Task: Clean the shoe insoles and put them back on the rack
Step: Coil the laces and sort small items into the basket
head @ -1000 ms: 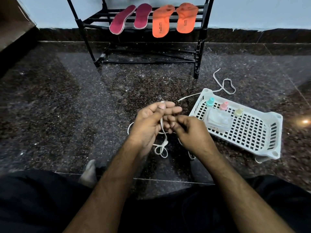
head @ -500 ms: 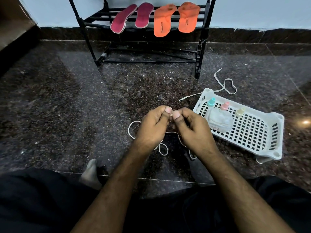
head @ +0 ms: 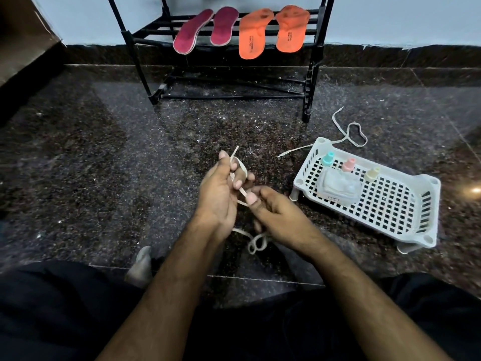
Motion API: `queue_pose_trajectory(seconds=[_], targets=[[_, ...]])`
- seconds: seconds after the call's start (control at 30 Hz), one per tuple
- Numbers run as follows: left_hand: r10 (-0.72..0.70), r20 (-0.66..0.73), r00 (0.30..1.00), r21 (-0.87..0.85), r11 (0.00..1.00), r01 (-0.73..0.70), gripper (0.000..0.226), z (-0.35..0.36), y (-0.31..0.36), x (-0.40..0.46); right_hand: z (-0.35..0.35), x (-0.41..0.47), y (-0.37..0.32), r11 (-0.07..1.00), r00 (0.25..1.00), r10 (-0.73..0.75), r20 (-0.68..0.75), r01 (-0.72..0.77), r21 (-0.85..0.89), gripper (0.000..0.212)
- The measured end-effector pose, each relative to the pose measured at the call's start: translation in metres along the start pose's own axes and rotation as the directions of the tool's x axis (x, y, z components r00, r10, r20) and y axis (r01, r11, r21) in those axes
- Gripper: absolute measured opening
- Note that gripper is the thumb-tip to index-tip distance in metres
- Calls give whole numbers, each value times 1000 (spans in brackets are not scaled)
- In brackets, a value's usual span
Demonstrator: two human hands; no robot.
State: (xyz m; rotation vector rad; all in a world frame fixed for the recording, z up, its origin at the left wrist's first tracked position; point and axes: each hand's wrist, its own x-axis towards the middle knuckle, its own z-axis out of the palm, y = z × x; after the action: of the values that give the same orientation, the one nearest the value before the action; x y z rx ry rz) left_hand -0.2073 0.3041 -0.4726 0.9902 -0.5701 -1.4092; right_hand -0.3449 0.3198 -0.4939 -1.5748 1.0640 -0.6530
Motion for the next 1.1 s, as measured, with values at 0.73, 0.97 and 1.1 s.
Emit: queue_pose_trajectory(seconds=[0.73, 0.97, 1.1], targets=[[6, 317, 948, 676, 700, -231, 50, -4, -15, 4, -38, 2, -15, 650, 931, 253, -264, 39, 759, 33], [174, 170, 970, 781, 576, -240, 68, -15, -21, 11, -35, -3, -23, 788, 936, 159, -313, 70, 611, 30], [373, 31, 927, 855, 471, -218, 59, -23, -13, 12, -34, -6, -28, 789, 934, 115, -338, 121, 603, 34]])
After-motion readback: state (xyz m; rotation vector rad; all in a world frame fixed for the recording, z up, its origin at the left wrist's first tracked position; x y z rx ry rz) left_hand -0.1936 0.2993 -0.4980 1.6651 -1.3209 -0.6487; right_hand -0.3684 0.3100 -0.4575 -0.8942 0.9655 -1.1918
